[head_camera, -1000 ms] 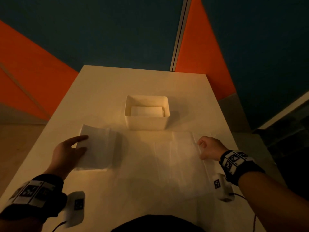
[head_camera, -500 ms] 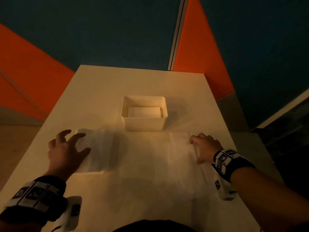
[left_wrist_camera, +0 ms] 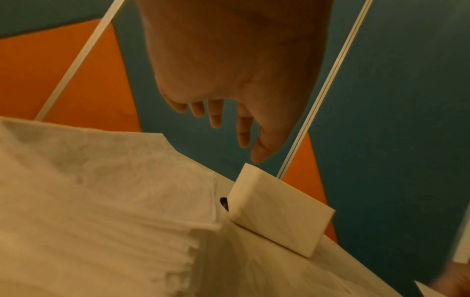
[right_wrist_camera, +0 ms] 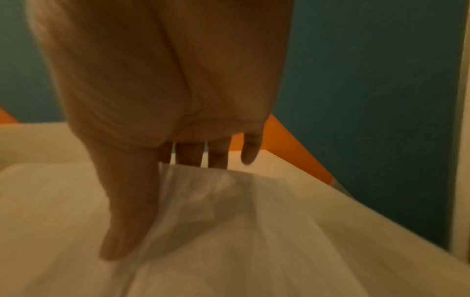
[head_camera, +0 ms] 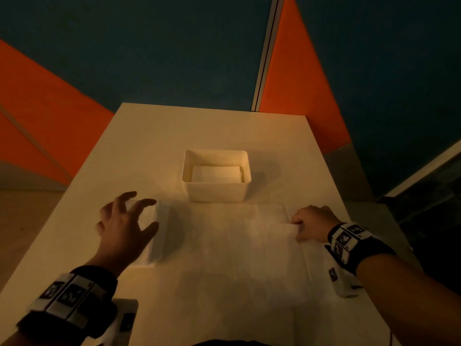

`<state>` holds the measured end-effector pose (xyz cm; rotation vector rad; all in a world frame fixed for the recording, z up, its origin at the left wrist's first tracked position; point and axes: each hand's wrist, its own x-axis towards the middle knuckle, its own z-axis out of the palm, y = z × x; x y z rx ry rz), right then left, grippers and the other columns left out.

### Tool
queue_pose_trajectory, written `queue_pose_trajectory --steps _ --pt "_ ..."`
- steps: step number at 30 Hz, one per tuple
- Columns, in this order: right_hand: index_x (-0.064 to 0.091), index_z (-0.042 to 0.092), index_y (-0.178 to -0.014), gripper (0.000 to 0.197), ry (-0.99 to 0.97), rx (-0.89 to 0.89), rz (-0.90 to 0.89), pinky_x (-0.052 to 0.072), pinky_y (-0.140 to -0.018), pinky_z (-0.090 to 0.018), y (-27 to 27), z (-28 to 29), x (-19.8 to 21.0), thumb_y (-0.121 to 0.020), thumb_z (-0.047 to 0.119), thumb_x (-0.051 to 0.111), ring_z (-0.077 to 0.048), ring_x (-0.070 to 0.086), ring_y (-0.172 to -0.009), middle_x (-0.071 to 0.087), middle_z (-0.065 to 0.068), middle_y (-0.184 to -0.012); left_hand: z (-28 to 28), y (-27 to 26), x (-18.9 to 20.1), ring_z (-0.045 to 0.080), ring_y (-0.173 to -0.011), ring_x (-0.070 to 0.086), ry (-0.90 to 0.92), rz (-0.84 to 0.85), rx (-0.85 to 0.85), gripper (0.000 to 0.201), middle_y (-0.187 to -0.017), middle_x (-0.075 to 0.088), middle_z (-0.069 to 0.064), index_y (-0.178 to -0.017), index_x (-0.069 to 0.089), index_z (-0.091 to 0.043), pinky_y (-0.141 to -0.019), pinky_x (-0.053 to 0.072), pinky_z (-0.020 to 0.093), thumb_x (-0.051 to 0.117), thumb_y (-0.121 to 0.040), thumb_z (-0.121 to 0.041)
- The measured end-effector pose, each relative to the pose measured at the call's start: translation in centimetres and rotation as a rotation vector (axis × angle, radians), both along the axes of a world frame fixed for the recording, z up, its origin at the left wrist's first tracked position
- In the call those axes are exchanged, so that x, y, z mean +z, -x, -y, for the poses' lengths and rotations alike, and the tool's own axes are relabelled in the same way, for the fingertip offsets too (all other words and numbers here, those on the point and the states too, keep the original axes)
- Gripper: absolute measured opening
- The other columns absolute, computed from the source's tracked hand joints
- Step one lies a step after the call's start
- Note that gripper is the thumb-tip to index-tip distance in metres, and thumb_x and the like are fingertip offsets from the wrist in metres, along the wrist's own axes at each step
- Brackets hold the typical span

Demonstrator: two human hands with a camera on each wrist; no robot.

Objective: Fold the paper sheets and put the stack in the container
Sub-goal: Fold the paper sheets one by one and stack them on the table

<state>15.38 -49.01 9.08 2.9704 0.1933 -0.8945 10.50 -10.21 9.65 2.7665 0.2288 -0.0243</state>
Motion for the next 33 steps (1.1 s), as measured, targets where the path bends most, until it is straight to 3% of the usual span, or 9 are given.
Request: queue_pose_trajectory --steps 6,9,15,18,21,24,27,30,33 --pt "0.066 0.027 -0.082 0.009 -0.388 -0.086 -0.064 0.049 -0.080 -0.031 -0.2 -1.4 3.6 -0.081 0.020 0.072 -0.016 0.062 -0.090 0.065 0.002 -0.089 2.8 -0.1 0.3 0.017 -0.108 0.050 0.406 -0.190 -0.209 0.022 -0.119 0.054 -0.005 -0.097 0.058 -0.042 -0.092 0.039 0.031 0.070 -0.082 -0.031" --pt "0.069 0.014 -0.089 0.006 -0.730 -0.266 -0.022 0.051 -0.073 -0.028 0.3 -3.2 4.7 -0.083 0.013 0.070 -0.014 0.065 -0.080 0.069 -0.001 -0.087 5.2 0.0 0.7 0.007 -0.101 0.054 0.660 -0.407 -0.232 0.021 -0.114 0.056 -0.011 -0.102 0.061 -0.037 -0.082 0.042 0.022 0.066 -0.085 -0.026" --pt "0.068 0.014 -0.092 0.014 -1.358 -0.608 0.054 0.055 -0.069 -0.027 1.6 -7.4 5.1 -0.087 0.002 0.062 -0.013 0.069 -0.077 0.073 -0.001 -0.084 7.5 -0.3 1.2 0.019 -0.110 0.059 1.078 -0.684 -0.208 0.063 -0.120 0.062 0.001 -0.117 0.055 -0.029 -0.097 0.048 0.035 0.065 -0.064 -0.062" --pt "0.067 0.011 -0.093 0.012 -1.508 -0.708 0.058 0.056 -0.063 -0.024 2.2 -8.9 5.0 -0.088 0.002 0.060 -0.013 0.067 -0.073 0.071 -0.004 -0.084 8.4 -0.5 2.1 0.022 -0.104 0.064 1.327 -0.640 -0.118 0.036 -0.115 0.066 0.008 -0.115 0.056 -0.022 -0.088 0.054 0.034 0.058 -0.084 -0.040" --pt "0.067 0.011 -0.098 0.014 -1.548 -0.750 0.044 0.056 -0.063 -0.026 2.4 -9.3 4.6 -0.089 0.004 0.060 -0.014 0.068 -0.075 0.071 -0.005 -0.090 8.3 -1.3 2.4 0.022 -0.098 0.067 1.528 -0.446 -0.048 0.044 -0.110 0.069 0.010 -0.111 0.065 -0.018 -0.075 0.058 0.035 0.075 -0.070 -0.030" --pt "0.067 0.012 -0.104 0.022 -1.635 -0.787 -0.057 0.056 -0.069 -0.032 2.5 -9.0 4.3 -0.090 0.001 0.055 -0.020 0.069 -0.083 0.072 -0.008 -0.096 7.6 -1.9 2.6 0.024 -0.092 0.069 1.502 -0.298 -0.079 0.060 -0.102 0.072 0.011 -0.101 0.072 -0.014 -0.071 0.058 0.034 0.089 -0.049 -0.039" --pt "0.067 0.011 -0.101 0.026 -1.665 -0.840 -0.136 0.051 -0.067 -0.032 2.4 -8.4 4.2 -0.091 0.003 0.044 -0.022 0.064 -0.078 0.069 -0.010 -0.092 7.1 -1.9 3.3 0.025 -0.089 0.068 1.394 -0.243 -0.099 0.013 -0.095 0.074 0.010 -0.089 0.076 -0.014 -0.076 0.059 0.035 0.066 -0.081 -0.015" --pt "0.065 0.013 -0.099 0.036 -1.745 -0.908 -0.270 0.048 -0.064 -0.032 2.4 -7.9 4.3 -0.085 0.028 0.036 -0.023 0.060 -0.070 0.067 -0.010 -0.086 6.3 -2.1 3.5 0.026 -0.091 0.067 1.318 -0.255 -0.130 0.024 -0.095 0.073 0.010 -0.085 0.077 -0.015 -0.083 0.056 0.038 0.056 -0.089 -0.002" --pt "0.068 0.015 -0.086 0.033 -1.689 -0.856 -0.262 0.046 -0.061 -0.030 2.5 -8.0 4.5 -0.094 0.032 0.041 -0.021 0.060 -0.069 0.066 -0.007 -0.079 5.7 -1.9 4.0 0.028 -0.093 0.067 1.346 -0.316 -0.167 0.026 -0.099 0.073 0.008 -0.089 0.077 -0.015 -0.082 0.057 0.033 0.054 -0.078 -0.021"
